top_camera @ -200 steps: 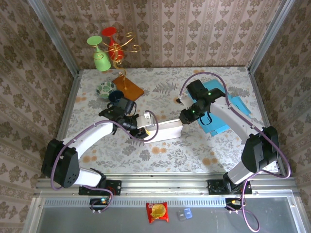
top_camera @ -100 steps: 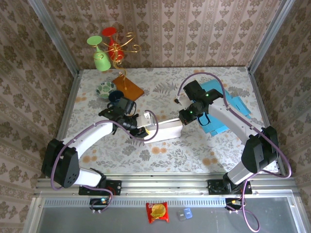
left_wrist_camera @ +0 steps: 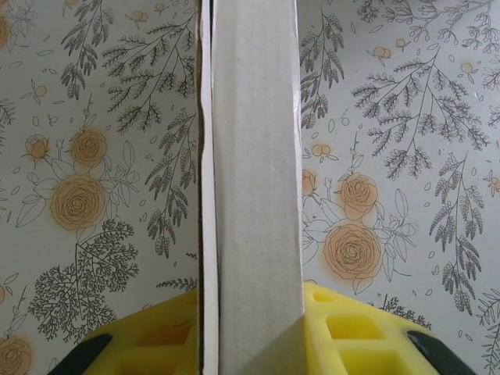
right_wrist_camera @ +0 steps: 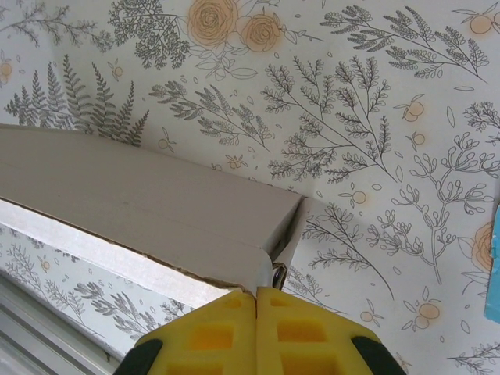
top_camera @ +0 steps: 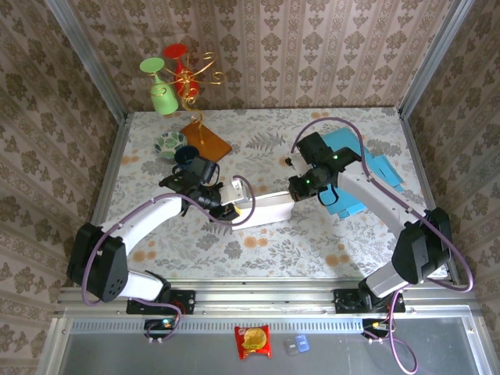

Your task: Fold the paper box

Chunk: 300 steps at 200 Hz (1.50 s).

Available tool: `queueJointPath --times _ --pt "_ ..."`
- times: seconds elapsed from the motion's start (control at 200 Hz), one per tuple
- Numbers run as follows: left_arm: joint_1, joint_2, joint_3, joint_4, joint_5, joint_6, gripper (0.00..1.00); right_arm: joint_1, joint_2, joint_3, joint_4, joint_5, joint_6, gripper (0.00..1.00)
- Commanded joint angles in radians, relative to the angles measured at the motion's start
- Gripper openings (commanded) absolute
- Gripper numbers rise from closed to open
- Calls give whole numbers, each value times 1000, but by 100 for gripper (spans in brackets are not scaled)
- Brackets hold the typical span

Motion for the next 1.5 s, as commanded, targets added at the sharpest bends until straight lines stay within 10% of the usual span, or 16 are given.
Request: queueJointPath --times 0.0,0.885,1.495 --pt "8 16 4 2 -31 -44 21 5 -42 -47 -13 39 35 0" --pt "44 38 8 28 -20 -124 25 57 -195 -280 170 214 88 0" --pt "33 -80 -68 121 -20 -296 51 152 -200 -296 233 309 184 0"
